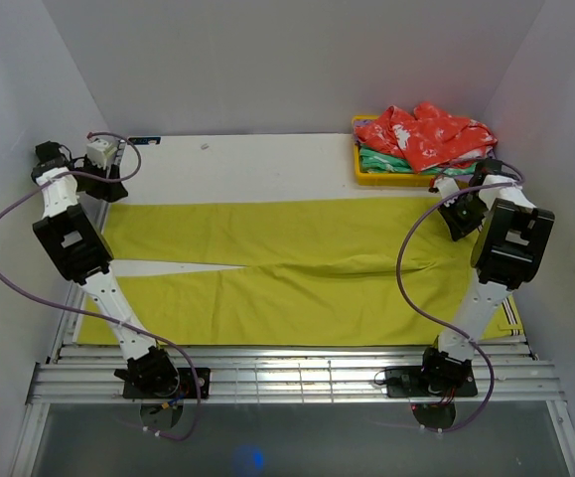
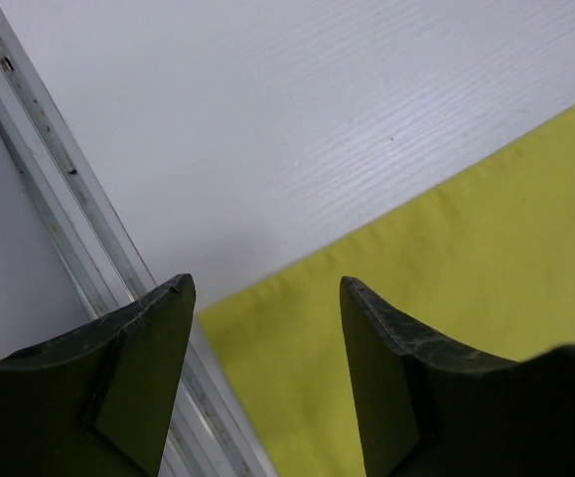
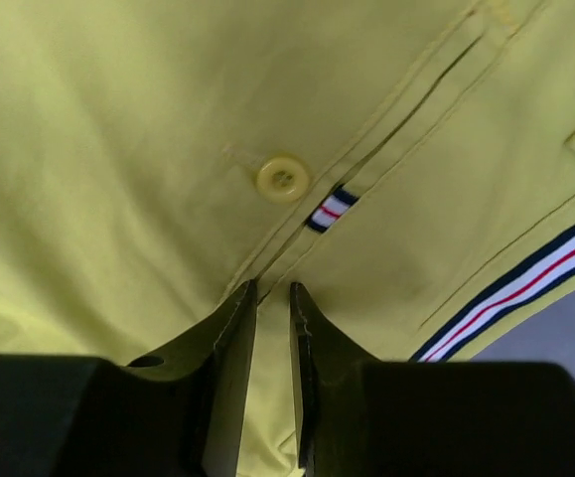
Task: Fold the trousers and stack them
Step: Fold the trousers
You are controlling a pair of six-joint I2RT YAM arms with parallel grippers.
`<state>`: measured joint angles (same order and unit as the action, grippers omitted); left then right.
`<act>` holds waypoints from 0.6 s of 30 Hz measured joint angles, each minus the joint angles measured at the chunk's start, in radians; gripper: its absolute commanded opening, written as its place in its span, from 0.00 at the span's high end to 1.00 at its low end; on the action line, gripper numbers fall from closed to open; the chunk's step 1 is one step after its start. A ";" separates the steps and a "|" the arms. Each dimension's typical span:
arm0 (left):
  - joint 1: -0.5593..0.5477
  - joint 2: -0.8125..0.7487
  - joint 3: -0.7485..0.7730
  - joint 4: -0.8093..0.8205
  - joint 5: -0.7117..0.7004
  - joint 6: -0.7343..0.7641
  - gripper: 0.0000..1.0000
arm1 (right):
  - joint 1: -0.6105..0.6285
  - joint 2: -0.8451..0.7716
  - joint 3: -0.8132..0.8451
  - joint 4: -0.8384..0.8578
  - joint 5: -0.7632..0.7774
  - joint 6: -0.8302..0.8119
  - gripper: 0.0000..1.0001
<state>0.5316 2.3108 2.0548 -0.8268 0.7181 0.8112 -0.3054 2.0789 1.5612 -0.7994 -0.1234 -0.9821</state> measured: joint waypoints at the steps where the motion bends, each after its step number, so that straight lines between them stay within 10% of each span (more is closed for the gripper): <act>1: -0.002 0.022 0.027 -0.003 0.008 0.025 0.30 | 0.001 -0.019 -0.026 0.013 0.004 -0.014 0.75; 12: -0.036 0.158 0.128 -0.013 0.001 0.316 0.26 | 0.002 -0.161 -0.236 0.065 0.038 -0.179 0.72; 18: -0.043 0.192 0.125 -0.031 -0.011 0.407 0.34 | 0.002 -0.206 -0.268 0.058 0.010 -0.231 0.49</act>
<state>0.4885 2.5027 2.1796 -0.8574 0.7071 1.2182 -0.3035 1.8732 1.2934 -0.7418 -0.1131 -1.2129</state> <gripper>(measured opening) 0.709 0.400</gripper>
